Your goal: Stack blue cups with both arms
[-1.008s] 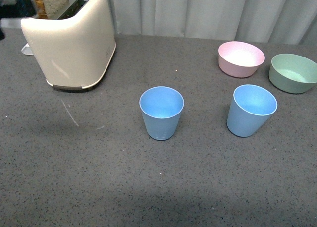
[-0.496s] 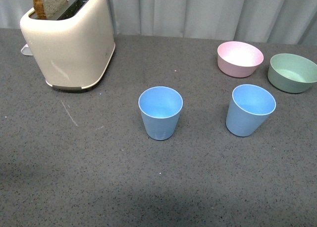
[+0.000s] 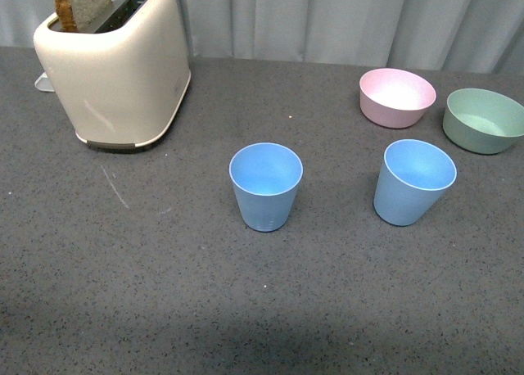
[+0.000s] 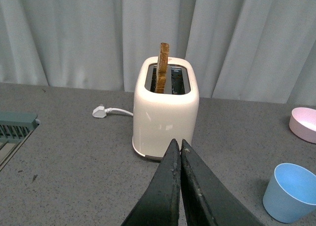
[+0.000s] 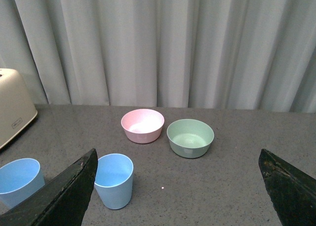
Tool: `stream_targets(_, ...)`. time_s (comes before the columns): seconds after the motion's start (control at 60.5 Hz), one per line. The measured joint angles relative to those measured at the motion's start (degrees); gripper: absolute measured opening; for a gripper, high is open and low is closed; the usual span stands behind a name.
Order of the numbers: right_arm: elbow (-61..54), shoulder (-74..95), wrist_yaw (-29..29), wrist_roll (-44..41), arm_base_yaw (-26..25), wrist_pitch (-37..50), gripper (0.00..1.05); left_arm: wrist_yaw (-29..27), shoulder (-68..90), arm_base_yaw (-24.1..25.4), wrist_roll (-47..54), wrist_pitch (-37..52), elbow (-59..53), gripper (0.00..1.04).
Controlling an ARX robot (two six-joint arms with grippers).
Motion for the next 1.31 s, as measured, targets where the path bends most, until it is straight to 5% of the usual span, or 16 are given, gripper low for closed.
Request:
stream_targets(0.991,0.00,0.00,0.00,0.00,0.00,0.00,0.95,0.00,-23.39,0.00,0.00,-22.64,-0.02,0.04)
stream_targets(1.09,0.00,0.00,0.02,0.00,0.00,0.00,0.95,0.02,-30.71,0.00,0.02,-31.61,-0.02,0.04)
stream_targets(1.305,0.00,0.00,0.00,0.00,0.00,0.00,0.95,0.02,-32.70,0.00,0.00,-32.37,-0.02,0.04)
